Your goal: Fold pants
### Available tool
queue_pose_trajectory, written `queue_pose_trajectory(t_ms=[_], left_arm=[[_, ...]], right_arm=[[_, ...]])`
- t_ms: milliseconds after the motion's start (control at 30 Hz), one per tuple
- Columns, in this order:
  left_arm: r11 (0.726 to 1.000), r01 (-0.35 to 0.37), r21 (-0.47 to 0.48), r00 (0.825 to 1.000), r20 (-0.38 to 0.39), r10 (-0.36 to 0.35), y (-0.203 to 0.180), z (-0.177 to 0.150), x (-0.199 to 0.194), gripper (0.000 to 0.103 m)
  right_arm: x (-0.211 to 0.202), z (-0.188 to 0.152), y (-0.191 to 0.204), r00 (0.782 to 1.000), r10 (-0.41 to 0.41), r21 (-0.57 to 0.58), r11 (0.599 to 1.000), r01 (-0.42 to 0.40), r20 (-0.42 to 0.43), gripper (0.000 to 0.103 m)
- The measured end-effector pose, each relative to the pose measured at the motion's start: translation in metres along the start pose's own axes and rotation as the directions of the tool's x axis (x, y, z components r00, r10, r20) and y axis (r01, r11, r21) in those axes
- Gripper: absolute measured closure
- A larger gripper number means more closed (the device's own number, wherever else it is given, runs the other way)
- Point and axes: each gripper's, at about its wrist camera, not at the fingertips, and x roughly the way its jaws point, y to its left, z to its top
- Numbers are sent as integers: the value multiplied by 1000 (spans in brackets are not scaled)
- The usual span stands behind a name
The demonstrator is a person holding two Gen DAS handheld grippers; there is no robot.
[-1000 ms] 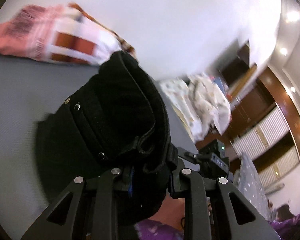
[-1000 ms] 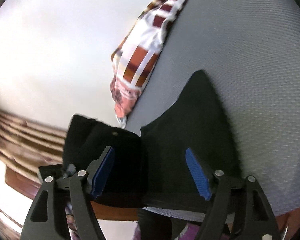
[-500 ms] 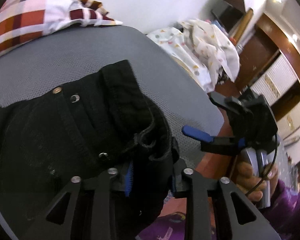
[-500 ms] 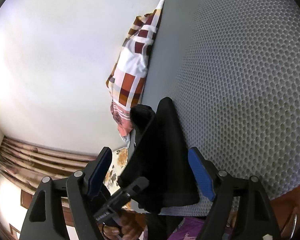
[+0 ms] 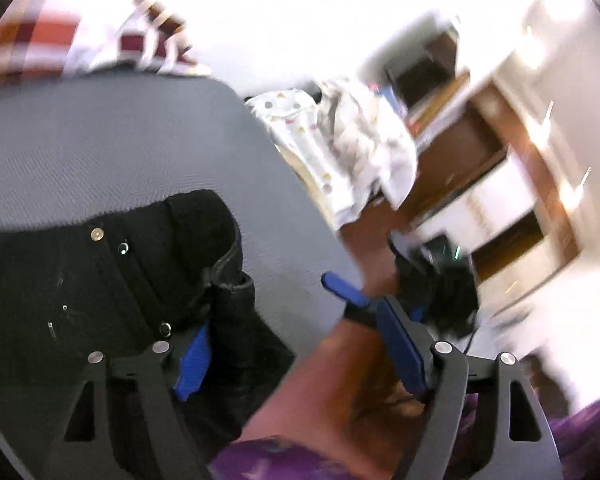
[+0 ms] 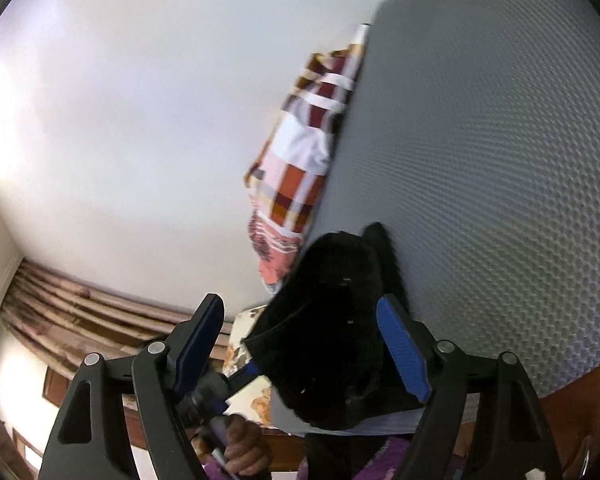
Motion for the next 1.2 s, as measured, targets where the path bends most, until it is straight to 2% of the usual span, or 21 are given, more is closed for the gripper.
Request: queue_pose_trajectory(t_ms=[67,167,200,267,333,367,400,433,467,533,567,600,633,733,833,900,933,1000,1033,1100,1200], left_arm=[[997,40,-61,999,-18,-41,8,5,1,26],[996,-86,34,988,-127,89,-4,4,18,26],[995,-77,59,989,-121,84,-10,1,18,26],[999,19,39,993,-113,-14,-12,-4,14,25],[994,100,-42,985,-139,-105,0,-4,17,24],[994,77,-74,987,-136,-86,7,-4,18,24],[997,16,-69,992,-121,-25,10,-5,17,24],[998,-60,-26,992,-110,57,7,-7,17,24],[996,-87,10,990,-113,87,4,-9,18,23],[994,-64,92,984,-159,78,-10,-19,26,22],[986,-85,143,984,-144,106,-18,-23,28,21],[967,-132,219,981,-107,159,-28,-28,28,21],[920,-183,345,974,-66,219,-46,-38,32,21],[829,-208,519,955,-75,287,-68,-61,48,19],[791,-207,576,945,-90,313,-78,-77,56,19],[780,-220,585,942,-78,325,-79,-85,54,19],[779,-232,583,941,-68,331,-81,-92,51,19],[804,-237,545,946,-59,319,-76,-96,43,19],[830,-215,514,954,-70,291,-73,-99,36,19],[853,-212,477,960,-59,272,-69,-103,23,19],[852,-272,446,950,-17,312,-57,-106,-2,19]], right_arm=[[3,-2,7,1000,21,-5,1000,-21,-18,25],[13,-8,10,998,26,4,1000,-26,-52,23],[16,-10,10,997,32,11,999,-31,-65,23],[25,-14,7,995,33,29,999,-31,-91,23],[34,-18,5,992,42,44,998,-37,-118,23],[37,-19,5,991,41,46,998,-35,-127,23],[41,-19,6,990,39,45,998,-33,-135,23],[44,-19,6,989,33,45,999,-27,-147,23],[47,-19,5,987,24,44,999,-17,-158,23],[57,-19,5,982,-4,38,999,11,-189,23],[61,-19,4,980,-10,38,999,18,-201,23],[67,-19,2,975,-11,41,999,20,-221,23],[72,-18,0,971,-12,47,999,24,-237,23],[89,-17,-5,957,-20,69,997,41,-290,22],[102,-15,0,940,-56,37,997,73,-336,22],[110,-15,7,922,-119,-26,993,118,-368,22],[114,-16,10,907,-175,-74,985,158,-382,22],[118,-17,14,892,-219,-123,975,185,-395,22],[118,-18,13,886,-224,-130,974,187,-406,22],[116,-18,11,877,-235,-134,971,196,-419,22],[104,-17,5,881,-201,-101,979,175,-429,22]])
